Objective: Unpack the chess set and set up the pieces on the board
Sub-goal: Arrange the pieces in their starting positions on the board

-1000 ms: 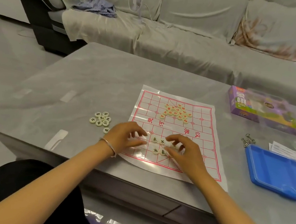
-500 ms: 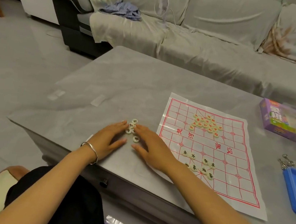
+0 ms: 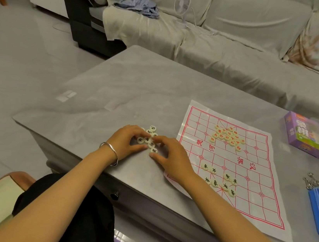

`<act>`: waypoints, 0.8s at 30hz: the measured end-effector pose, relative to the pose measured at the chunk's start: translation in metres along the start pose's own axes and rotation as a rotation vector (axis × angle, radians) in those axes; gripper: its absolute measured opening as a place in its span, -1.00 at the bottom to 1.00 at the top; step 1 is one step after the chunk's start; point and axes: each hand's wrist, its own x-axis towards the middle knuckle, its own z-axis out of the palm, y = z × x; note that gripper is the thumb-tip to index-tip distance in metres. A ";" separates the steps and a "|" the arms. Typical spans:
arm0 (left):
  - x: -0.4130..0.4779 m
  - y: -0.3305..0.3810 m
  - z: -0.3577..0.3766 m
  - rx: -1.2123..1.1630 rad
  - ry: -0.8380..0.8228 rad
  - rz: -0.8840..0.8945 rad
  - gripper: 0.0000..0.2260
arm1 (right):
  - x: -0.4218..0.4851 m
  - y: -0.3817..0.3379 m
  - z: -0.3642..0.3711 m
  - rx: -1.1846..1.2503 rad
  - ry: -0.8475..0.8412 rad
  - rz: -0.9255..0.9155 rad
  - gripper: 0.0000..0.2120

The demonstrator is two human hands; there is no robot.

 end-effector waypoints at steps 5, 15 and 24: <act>0.001 0.001 0.001 -0.007 0.008 -0.009 -0.76 | 0.001 0.002 0.000 0.040 0.001 0.018 -0.64; -0.005 0.012 -0.001 -0.064 0.040 -0.104 -0.80 | -0.004 -0.003 0.003 0.160 0.098 0.040 -0.73; 0.010 0.078 0.033 -0.092 -0.072 -0.024 -0.77 | -0.047 0.041 -0.066 0.246 0.215 0.164 -0.72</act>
